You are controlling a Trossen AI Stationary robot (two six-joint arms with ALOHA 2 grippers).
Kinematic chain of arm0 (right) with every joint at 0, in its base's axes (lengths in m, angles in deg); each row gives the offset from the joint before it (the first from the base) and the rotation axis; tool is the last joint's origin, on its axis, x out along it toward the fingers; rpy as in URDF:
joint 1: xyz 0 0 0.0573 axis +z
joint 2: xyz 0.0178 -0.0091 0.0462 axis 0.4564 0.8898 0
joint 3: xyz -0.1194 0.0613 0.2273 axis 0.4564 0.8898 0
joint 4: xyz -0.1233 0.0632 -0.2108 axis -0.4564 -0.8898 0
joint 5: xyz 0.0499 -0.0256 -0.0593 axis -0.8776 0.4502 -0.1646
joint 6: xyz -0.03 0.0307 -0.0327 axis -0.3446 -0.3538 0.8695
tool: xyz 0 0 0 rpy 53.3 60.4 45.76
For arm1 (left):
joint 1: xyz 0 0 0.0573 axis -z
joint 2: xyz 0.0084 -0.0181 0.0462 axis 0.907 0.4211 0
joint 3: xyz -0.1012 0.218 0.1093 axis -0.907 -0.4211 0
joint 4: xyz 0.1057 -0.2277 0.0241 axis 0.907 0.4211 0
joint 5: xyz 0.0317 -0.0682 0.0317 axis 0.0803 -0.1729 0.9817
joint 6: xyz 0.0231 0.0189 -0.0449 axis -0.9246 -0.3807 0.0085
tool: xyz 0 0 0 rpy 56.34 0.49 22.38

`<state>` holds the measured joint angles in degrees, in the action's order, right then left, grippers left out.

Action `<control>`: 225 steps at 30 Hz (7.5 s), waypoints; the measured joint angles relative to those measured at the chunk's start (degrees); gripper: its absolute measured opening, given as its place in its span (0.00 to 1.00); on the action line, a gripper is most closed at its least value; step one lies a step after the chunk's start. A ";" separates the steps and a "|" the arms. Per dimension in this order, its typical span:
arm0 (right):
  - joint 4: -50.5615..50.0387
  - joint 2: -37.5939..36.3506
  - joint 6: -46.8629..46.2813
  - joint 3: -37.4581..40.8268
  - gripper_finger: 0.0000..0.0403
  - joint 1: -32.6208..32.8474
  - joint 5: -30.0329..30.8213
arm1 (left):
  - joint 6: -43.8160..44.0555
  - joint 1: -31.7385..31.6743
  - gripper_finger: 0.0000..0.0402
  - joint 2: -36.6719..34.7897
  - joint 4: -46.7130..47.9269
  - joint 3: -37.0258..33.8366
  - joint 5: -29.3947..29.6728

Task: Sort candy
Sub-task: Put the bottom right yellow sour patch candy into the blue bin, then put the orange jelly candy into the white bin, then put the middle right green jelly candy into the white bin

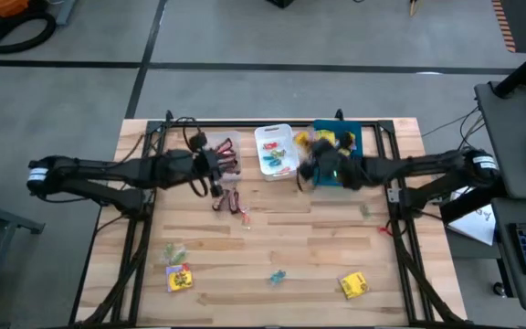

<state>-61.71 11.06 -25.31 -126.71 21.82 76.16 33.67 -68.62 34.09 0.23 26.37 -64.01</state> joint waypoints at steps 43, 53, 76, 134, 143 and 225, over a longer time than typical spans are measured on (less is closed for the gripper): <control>-53.43 0.57 -21.25 -5.50 0.14 -25.37 -27.01 | -12.43 -23.00 0.19 -3.30 -8.55 -2.05 -12.48; -51.01 0.55 -17.69 -5.50 0.42 -25.35 -26.95 | -4.02 -22.91 0.19 -3.30 -4.52 -2.05 -12.48; -37.19 -0.48 -14.86 -5.46 0.47 -17.51 -27.27 | 26.48 -4.30 0.19 2.49 13.64 -2.19 -26.77; -39.92 -0.48 -17.82 -5.06 0.46 -2.42 -27.39 | 74.49 14.67 0.25 47.44 21.11 16.03 -3.38; -39.90 -0.48 -18.20 -5.04 0.46 -2.42 -27.39 | 67.06 15.10 0.02 42.99 21.15 15.83 -6.84; -36.08 -0.44 -21.93 -5.02 0.46 -2.41 -26.95 | 17.88 -22.89 0.32 45.53 -19.90 15.82 -26.04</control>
<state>-97.79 10.63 -47.24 -131.73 19.41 49.21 51.55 -91.51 79.62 -19.67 42.19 -90.04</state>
